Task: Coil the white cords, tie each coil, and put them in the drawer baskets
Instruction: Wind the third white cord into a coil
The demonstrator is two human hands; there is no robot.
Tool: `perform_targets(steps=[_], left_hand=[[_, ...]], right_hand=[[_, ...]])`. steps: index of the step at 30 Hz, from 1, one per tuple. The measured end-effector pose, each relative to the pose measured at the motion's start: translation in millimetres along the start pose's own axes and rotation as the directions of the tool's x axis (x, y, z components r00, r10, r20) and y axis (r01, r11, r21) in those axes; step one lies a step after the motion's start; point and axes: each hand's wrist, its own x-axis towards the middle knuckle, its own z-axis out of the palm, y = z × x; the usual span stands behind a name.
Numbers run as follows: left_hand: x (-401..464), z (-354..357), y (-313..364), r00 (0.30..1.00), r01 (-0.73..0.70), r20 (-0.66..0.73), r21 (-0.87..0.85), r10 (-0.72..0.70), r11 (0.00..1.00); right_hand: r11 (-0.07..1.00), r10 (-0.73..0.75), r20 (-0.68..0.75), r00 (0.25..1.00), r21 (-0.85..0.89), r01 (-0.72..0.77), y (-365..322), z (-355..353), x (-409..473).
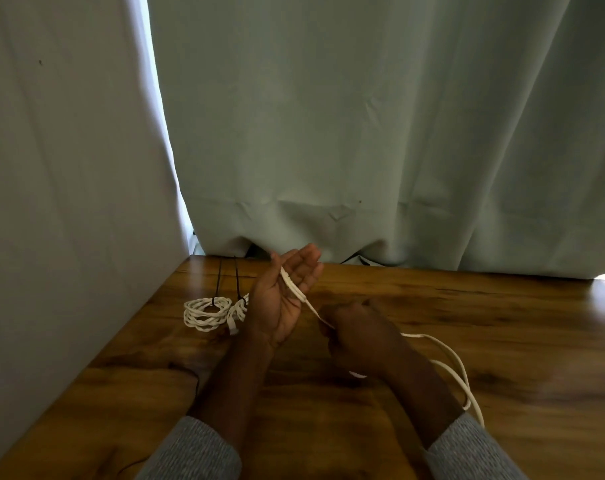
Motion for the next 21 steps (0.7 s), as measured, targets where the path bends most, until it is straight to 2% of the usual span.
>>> perform_targets(steps=[3,5,7,9,11,13,15,18,21], left_hand=[[4,2,-9,0.996,-0.043,-0.063,0.277,0.063,0.960],[4,2,-17,0.991,-0.063,-0.066,0.554,0.119,0.830],[2,2,-26,0.985,-0.111,0.001,0.767,0.173,0.632],[-2,1,-34,0.970,-0.182,0.095,0.892,0.223,0.413],[-4,-5,-40,0.940,-0.249,0.188,0.948,0.283,0.198],[-2,-16,-44,0.888,-0.307,0.318,0.948,0.332,-0.088],[1,-22,-43,0.914,-0.221,0.296,0.937,0.277,-0.271],[3,-30,-50,0.940,-0.192,0.274,0.918,0.205,-0.346],[5,-33,-52,0.970,-0.058,0.121,0.958,0.212,-0.282]], right_hand=[[1.000,-0.020,0.064,0.998,-0.006,0.020,-3,-3,-3],[1.000,-0.031,0.073,0.997,-0.003,0.031,-5,-3,-3],[0.999,-0.037,0.069,0.997,0.010,0.037,-5,-2,-4],[0.999,-0.041,0.078,0.996,0.024,0.040,-4,0,-4],[0.998,-0.041,0.069,0.997,0.047,0.037,-2,1,-4],[0.994,-0.040,0.049,0.998,0.104,0.034,1,-4,-6],[0.984,-0.045,0.021,0.999,0.173,0.041,7,-8,-7],[0.961,-0.037,0.023,0.999,0.274,0.030,18,-10,-8],[0.958,-0.006,-0.051,0.999,0.285,0.020,35,-9,-10]])
